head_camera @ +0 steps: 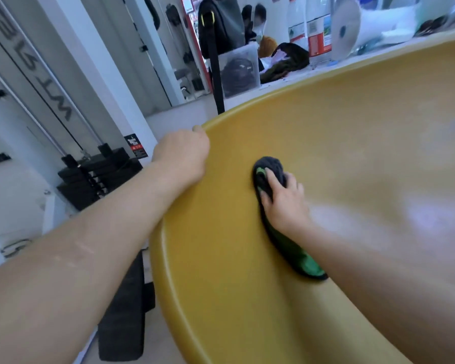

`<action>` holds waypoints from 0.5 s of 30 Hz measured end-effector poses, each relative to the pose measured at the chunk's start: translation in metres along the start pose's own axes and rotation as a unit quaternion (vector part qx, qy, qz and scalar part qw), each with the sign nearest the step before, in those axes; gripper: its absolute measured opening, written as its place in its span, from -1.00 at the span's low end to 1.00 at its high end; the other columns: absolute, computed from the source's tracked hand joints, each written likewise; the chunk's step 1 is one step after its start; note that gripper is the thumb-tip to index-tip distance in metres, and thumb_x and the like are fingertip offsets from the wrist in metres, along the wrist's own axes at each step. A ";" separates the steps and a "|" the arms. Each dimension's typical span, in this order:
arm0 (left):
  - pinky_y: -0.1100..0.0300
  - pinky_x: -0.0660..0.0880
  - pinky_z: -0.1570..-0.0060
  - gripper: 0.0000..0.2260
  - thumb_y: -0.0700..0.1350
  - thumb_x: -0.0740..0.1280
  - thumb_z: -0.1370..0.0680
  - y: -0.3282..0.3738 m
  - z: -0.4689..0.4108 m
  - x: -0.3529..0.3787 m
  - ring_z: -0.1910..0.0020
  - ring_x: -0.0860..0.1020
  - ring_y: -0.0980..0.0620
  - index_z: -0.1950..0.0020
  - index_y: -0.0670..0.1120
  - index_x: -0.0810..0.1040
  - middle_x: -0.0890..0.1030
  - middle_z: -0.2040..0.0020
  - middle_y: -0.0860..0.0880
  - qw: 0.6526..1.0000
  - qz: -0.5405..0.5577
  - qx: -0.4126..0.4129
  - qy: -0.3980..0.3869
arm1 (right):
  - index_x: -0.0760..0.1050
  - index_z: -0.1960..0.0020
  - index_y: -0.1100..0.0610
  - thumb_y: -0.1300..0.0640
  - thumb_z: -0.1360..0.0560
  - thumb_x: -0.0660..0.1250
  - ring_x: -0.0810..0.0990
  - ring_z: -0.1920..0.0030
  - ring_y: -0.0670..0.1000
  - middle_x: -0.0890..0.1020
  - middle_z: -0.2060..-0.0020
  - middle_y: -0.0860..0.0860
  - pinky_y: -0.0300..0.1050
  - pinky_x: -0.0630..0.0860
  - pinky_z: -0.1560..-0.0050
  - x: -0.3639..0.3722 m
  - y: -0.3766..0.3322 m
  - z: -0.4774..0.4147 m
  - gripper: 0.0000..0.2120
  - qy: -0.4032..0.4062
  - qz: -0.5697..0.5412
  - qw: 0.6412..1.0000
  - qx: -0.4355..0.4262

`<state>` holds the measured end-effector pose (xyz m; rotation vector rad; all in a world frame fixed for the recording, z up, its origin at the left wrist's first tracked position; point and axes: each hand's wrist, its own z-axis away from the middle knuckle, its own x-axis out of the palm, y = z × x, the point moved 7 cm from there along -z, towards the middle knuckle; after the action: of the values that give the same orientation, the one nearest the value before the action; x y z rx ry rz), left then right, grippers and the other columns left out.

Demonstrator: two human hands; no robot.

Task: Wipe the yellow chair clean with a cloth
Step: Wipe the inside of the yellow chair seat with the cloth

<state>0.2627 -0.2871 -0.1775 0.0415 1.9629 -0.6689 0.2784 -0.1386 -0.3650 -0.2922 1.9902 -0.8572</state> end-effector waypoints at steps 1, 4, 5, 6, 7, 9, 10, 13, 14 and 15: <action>0.04 0.31 0.25 -0.78 -0.23 0.27 -0.52 -0.005 -0.007 0.004 0.11 0.48 -0.21 -0.14 -0.23 0.38 0.48 0.13 -0.18 0.999 0.033 -0.023 -0.004 | 0.11 -0.51 -0.16 -0.10 -0.59 0.12 0.24 -0.37 0.22 0.20 -0.47 0.07 0.21 0.36 -0.29 -0.002 0.001 -0.008 -0.49 0.004 -0.021 0.998 0.057; 0.06 0.30 0.21 -0.87 -0.24 0.27 -0.49 -0.008 -0.005 0.002 0.01 0.52 -0.24 -0.02 -0.19 0.42 0.52 -0.01 -0.22 0.996 0.076 -0.050 0.001 | 0.11 -0.52 -0.19 0.01 -0.59 0.14 0.20 -0.42 0.15 0.17 -0.50 0.00 0.24 0.33 -0.29 -0.004 -0.048 0.010 -0.48 -0.024 -0.070 0.997 0.034; 0.07 0.30 0.21 -0.88 -0.23 0.29 -0.48 -0.008 0.001 -0.003 0.01 0.52 -0.24 0.00 -0.18 0.43 0.53 -0.01 -0.23 0.996 0.071 -0.046 0.006 | 0.12 -0.51 -0.20 0.04 -0.58 0.15 0.21 -0.42 0.13 0.19 -0.49 -0.02 0.21 0.35 -0.26 -0.004 -0.078 0.031 -0.47 -0.026 -0.080 0.995 -0.050; 0.09 0.30 0.21 -0.87 -0.20 0.31 -0.48 -0.009 0.009 -0.007 0.00 0.53 -0.25 0.00 -0.18 0.44 0.54 -0.02 -0.23 0.997 0.057 -0.043 0.008 | 0.12 -0.51 -0.20 0.04 -0.57 0.15 0.23 -0.41 0.11 0.21 -0.48 -0.03 0.18 0.38 -0.22 -0.008 -0.108 0.055 -0.46 -0.030 -0.100 0.984 -0.142; 0.09 0.29 0.21 -0.84 -0.17 0.32 -0.48 -0.014 0.021 -0.010 -0.01 0.54 -0.25 -0.01 -0.18 0.45 0.54 -0.02 -0.23 0.998 0.039 -0.042 0.001 | 0.12 -0.51 -0.19 0.03 -0.57 0.13 0.26 -0.40 0.11 0.23 -0.47 -0.03 0.14 0.40 -0.18 -0.011 -0.126 0.075 -0.47 -0.032 -0.115 0.970 -0.212; 0.09 0.29 0.20 -0.78 -0.09 0.34 -0.48 -0.026 0.044 -0.015 -0.01 0.54 -0.24 -0.05 -0.16 0.45 0.52 -0.02 -0.20 0.999 0.013 -0.037 -0.014 | 0.14 -0.50 -0.16 -0.05 -0.58 0.08 0.32 -0.35 0.12 0.28 -0.44 0.00 0.09 0.45 -0.11 -0.015 -0.125 0.078 -0.51 -0.013 -0.065 0.954 -0.294; 0.08 0.30 0.20 -0.76 -0.06 0.34 -0.49 -0.033 0.054 -0.018 -0.01 0.53 -0.23 -0.07 -0.15 0.45 0.51 -0.01 -0.18 0.999 0.010 -0.038 -0.021 | 0.14 -0.50 -0.16 -0.07 -0.59 0.08 0.32 -0.34 0.14 0.28 -0.44 0.01 0.10 0.48 -0.11 -0.015 -0.106 0.060 -0.52 0.000 -0.025 0.964 -0.266; 0.08 0.37 0.19 -0.76 -0.01 0.33 -0.49 -0.042 0.076 -0.022 0.02 0.53 -0.20 -0.06 -0.12 0.47 0.49 0.06 -0.12 0.999 -0.010 -0.035 -0.040 | 0.08 -0.53 -0.17 -0.05 -0.61 0.12 0.23 -0.37 0.19 0.19 -0.47 0.04 0.20 0.40 -0.21 -0.019 -0.029 -0.003 -0.49 0.005 -0.003 1.000 0.002; 0.08 0.39 0.22 -0.84 -0.05 0.33 -0.48 -0.040 0.076 -0.025 0.06 0.53 -0.19 0.02 -0.11 0.48 0.48 0.13 -0.09 0.999 -0.020 -0.030 -0.037 | 0.06 -0.53 -0.16 -0.04 -0.61 0.12 0.22 -0.37 0.18 0.18 -0.47 0.04 0.21 0.37 -0.22 -0.016 -0.028 0.000 -0.47 0.000 -0.013 0.999 0.032; 0.09 0.39 0.26 -0.93 -0.12 0.31 -0.46 -0.036 0.073 -0.030 0.12 0.50 -0.18 0.16 -0.11 0.46 0.45 0.21 -0.07 0.998 -0.032 -0.027 -0.036 | 0.06 -0.53 -0.15 -0.02 -0.60 0.12 0.22 -0.37 0.16 0.19 -0.45 0.03 0.21 0.35 -0.21 -0.011 -0.042 0.014 -0.47 -0.008 -0.004 1.000 0.015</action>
<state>0.3265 -0.3440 -0.1606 -0.0775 1.9177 -0.6497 0.2907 -0.1702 -0.3343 -0.2886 1.9616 -0.8867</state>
